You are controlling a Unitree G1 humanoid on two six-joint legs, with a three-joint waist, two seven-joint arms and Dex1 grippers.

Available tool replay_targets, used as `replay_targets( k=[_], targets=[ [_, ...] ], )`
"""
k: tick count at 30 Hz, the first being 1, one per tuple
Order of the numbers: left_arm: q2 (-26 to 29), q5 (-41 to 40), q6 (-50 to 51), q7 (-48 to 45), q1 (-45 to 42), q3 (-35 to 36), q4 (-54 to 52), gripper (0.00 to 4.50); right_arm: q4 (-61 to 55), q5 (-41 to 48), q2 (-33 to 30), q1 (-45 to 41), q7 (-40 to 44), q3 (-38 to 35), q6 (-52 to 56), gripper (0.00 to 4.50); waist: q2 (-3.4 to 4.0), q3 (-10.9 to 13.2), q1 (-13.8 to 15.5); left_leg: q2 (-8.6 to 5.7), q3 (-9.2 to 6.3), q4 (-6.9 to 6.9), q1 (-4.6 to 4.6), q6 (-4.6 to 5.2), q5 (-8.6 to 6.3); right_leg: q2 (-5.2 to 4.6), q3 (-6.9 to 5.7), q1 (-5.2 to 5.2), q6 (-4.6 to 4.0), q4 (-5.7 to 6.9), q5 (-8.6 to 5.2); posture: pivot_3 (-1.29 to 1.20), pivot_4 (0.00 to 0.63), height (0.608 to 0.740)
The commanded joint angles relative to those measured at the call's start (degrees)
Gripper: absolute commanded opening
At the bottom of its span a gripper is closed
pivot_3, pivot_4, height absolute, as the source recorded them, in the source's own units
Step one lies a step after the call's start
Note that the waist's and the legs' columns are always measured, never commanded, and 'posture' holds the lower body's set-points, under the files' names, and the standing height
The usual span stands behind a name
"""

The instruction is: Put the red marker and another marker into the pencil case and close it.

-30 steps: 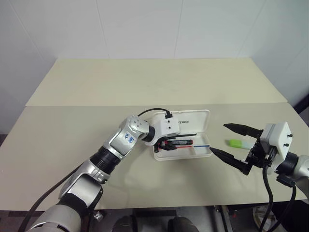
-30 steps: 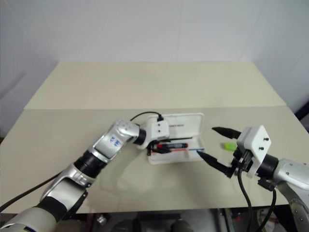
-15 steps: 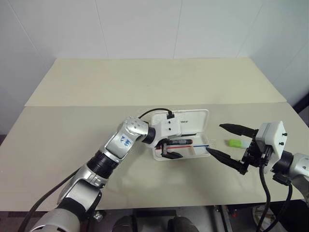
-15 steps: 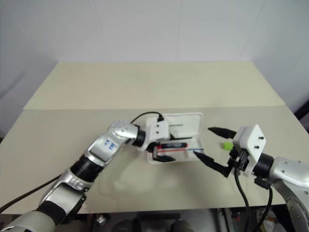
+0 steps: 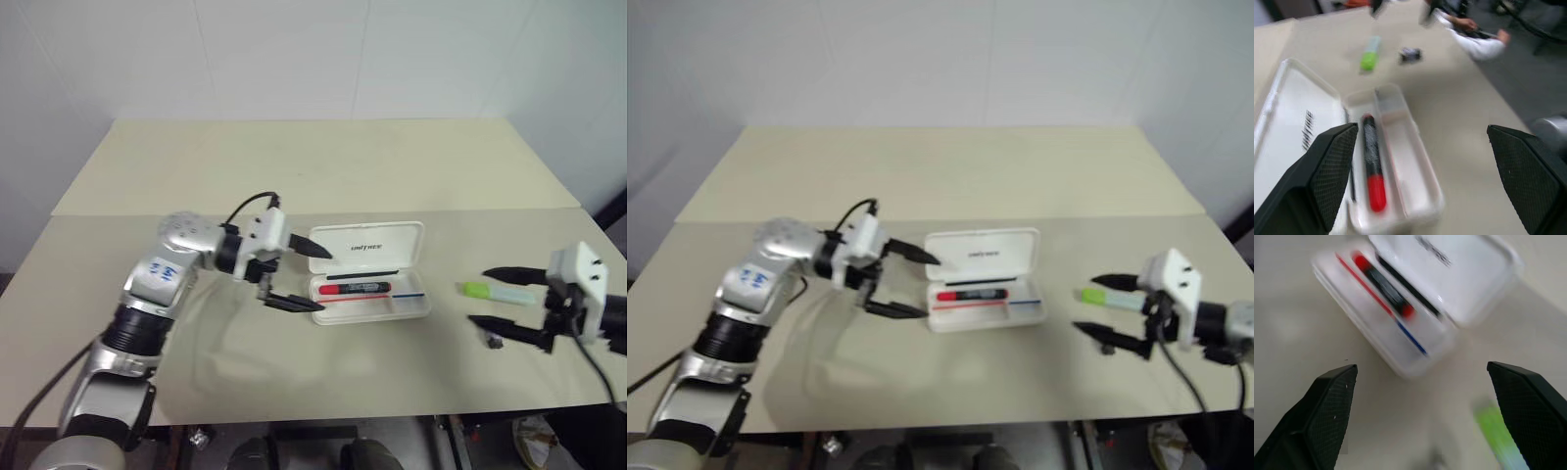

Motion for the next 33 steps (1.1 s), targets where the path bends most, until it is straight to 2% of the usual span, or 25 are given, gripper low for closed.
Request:
replay_targets(
  k=[1,8,14,20,28,31,33],
  targets=[
    [0.17,-0.45,-4.61,-0.49,-1.24,2.0,1.82,4.48,10.27,-4.05,-3.21,-6.29,7.22,4.81,-4.78,4.5,0.0,0.0,-0.12,0.01,-0.01,-0.01,0.02,0.0,0.0,0.0,0.0,0.01,0.0,0.0,0.0,0.0,0.15,0.74],
    [1.34,-1.57,-4.42,-0.11,-1.88,3.18,0.64,4.48,36.9,-16.66,-2.99,-24.12,15.63,17.75,-16.59,4.5,0.16,0.1,-0.66,0.05,0.07,0.11,0.01,0.01,-0.01,-0.02,0.05,0.01,0.0,0.02,0.0,0.0,0.15,0.74],
    [3.47,-1.96,-2.56,1.24,0.21,4.49,-3.06,4.48,54.04,-25.02,1.92,-37.46,16.08,24.76,-24.99,4.5,0.26,0.17,-1.79,0.07,0.1,0.23,0.01,-0.01,0.0,0.05,0.05,0.0,0.01,0.07,-0.01,0.0,0.15,0.74],
    [4.82,-2.97,-0.44,3.26,2.67,5.56,-6.9,4.48,62.2,-29.01,6.4,-45.16,16.67,27.09,-28.91,4.5,0.46,0.3,-2.76,0.07,0.11,0.47,0.01,-0.02,-0.01,0.06,0.08,0.01,0.01,0.3,-0.01,0.0,0.15,0.74],
    [5.95,-4.12,1.17,5.18,4.81,6.42,-10.24,4.48,68.02,-32.38,10.6,-50.41,17.66,28.3,-30.42,4.5,0.5,0.32,-3.02,0.07,0.09,0.62,0.02,-0.03,-0.01,0.07,0.07,0.04,0.03,0.41,0.0,0.0,0.15,0.74],
    [6.27,-4.41,1.37,5.44,5.28,6.45,-10.86,4.5,69.16,-33.25,11.41,-50.92,18.5,28.6,-30.6,3.91,0.51,0.33,-3.02,0.07,0.09,0.61,0.02,-0.04,-0.02,0.07,0.06,0.05,0.03,0.4,0.0,0.0,0.15,0.74],
    [6.5,-4.45,1.35,5.46,5.36,6.39,-11.06,4.5,69.49,-33.57,11.89,-50.99,19.48,28.7,-30.33,3.29,0.51,0.33,-2.98,0.06,0.09,0.61,0.02,-0.04,-0.02,0.07,0.06,0.05,0.03,0.39,0.0,0.0,0.15,0.74]
  ],
)
